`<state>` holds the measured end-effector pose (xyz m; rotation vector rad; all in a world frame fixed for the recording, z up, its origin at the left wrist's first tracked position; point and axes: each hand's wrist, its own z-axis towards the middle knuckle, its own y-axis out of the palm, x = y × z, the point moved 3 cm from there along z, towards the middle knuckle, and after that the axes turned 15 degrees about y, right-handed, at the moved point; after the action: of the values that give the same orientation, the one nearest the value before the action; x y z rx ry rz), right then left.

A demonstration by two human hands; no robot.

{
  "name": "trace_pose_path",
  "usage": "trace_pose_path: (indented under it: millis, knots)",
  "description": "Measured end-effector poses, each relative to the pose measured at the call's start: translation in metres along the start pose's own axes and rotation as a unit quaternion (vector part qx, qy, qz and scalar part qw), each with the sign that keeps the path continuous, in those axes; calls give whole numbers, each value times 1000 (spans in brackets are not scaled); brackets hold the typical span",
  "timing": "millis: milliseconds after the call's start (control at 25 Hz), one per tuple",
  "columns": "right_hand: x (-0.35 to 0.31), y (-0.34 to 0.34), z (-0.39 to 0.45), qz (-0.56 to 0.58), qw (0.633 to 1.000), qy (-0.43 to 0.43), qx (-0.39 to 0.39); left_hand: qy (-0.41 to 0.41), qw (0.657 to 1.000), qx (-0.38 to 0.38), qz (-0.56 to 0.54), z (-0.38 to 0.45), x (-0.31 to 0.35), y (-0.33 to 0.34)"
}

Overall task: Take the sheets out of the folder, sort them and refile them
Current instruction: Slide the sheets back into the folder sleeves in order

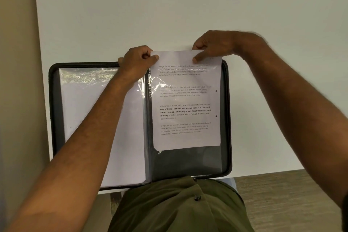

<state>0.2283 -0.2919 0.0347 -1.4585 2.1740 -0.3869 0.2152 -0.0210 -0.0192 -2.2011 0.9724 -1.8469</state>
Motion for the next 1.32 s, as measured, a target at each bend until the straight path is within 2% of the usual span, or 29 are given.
trace_pose_path:
  millis: [120, 200, 680, 1000, 1120, 1200, 1320]
  knots:
    - [-12, 3, 2, 3, 999, -27, 29, 16, 998, -48, 33, -2, 3, -3]
    - [-17, 7, 5, -25, 999, -28, 18, 23, 996, -61, 55, -3, 5, -3]
    - [-40, 38, -7, -209, 977, 21, -25, 67, 990, -45, 119, -8, 10, 1]
    - [-46, 46, -25, -230, 973, 25, -12, 80, 969, -62, 223, -12, 15, 9]
    - [-36, 46, -28, -166, 984, 15, 61, 89, 957, -66, 267, -22, 21, 12]
    - [-21, 50, -33, -42, 989, -11, 144, 110, 953, -59, 275, -35, 22, 13]
    - [3, 75, -49, 92, 945, -56, 309, 176, 944, -45, 274, -78, 13, 7]
